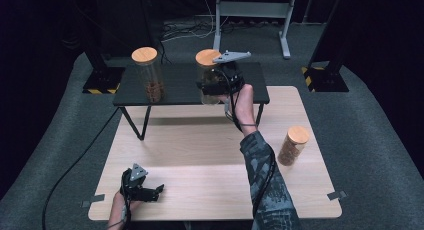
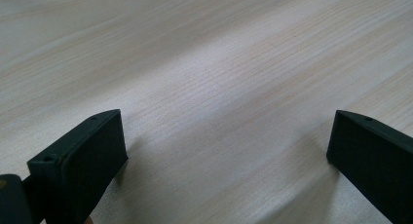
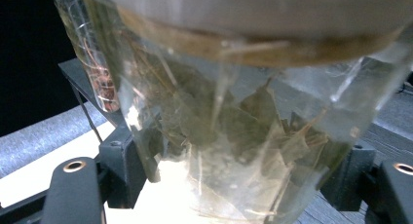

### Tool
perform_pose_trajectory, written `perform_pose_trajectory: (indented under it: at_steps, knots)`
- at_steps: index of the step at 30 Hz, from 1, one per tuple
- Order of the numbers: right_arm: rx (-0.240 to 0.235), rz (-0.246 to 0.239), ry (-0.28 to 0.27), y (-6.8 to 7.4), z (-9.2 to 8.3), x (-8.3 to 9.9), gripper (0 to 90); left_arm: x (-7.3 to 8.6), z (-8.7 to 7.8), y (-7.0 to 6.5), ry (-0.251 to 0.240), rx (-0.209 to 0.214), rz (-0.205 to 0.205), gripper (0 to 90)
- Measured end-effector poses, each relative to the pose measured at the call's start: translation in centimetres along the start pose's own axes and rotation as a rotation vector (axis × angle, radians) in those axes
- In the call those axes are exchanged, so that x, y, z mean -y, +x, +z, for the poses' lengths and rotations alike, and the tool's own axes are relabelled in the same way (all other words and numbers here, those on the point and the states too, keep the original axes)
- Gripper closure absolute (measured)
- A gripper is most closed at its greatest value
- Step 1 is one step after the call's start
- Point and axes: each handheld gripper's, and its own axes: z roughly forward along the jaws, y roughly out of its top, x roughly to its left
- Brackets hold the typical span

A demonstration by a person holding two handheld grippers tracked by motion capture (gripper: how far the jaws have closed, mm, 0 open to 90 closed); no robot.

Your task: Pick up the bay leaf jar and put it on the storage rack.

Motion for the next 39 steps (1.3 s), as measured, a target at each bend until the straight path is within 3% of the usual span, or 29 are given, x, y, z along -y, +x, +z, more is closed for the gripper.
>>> perform_pose_trajectory:
  at_steps: [26, 39]
  knots:
    - [0.022, 0.034, 0.033, -0.3, 2.9, 0.1, 24.9, 0.0, 0.0, 0.0, 0.0, 0.001, 0.001, 0.0]
    - [0.039, 0.042, 0.013, -0.1, 3.8, 0.0, 24.9, 0.0, 0.0, 0.0, -0.001, 0.001, 0.001, 0.0]
